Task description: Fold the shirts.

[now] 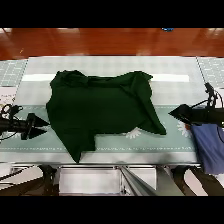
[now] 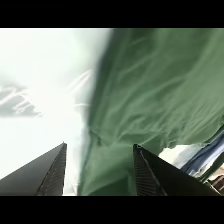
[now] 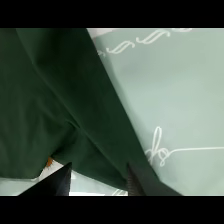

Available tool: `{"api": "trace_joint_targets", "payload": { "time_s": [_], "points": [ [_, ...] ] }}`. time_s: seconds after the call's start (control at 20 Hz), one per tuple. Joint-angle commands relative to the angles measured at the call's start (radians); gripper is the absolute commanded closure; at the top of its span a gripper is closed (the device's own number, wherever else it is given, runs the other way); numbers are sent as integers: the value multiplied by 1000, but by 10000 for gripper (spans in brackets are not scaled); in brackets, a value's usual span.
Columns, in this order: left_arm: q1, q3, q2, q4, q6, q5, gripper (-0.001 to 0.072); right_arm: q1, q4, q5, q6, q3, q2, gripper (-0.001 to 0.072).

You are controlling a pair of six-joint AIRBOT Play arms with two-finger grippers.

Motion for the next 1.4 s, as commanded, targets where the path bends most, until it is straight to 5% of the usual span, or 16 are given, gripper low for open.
{"api": "trace_joint_targets", "payload": {
  "time_s": [0.0,0.3,0.35,0.4,0.45,0.6,0.75,1.05,1.35],
  "points": [
    [-56,-39,-4,16,-9,53,200,-3,31,6,-39,-53,39,311],
    [-252,-36,-58,4,6,130,204,-4,-8,-40,-30,-53,39,311],
    [-280,-33,-67,4,7,130,280,-7,-34,-48,-14,-52,39,311],
    [-296,-26,-70,4,16,131,618,-23,-55,-46,-7,-53,39,311],
    [-305,-14,-68,0,25,127,690,-55,-86,-34,-3,-53,39,311],
    [-304,18,-60,0,42,98,690,-165,-180,80,22,-79,39,310],
    [-304,20,-60,0,43,100,690,-171,-60,148,-117,-178,39,296],
    [-305,20,-60,0,43,101,690,-159,-68,74,-111,-244,24,296],
    [-304,20,-60,0,43,103,690,-158,161,-23,-212,-243,-193,297]
  ]
}}
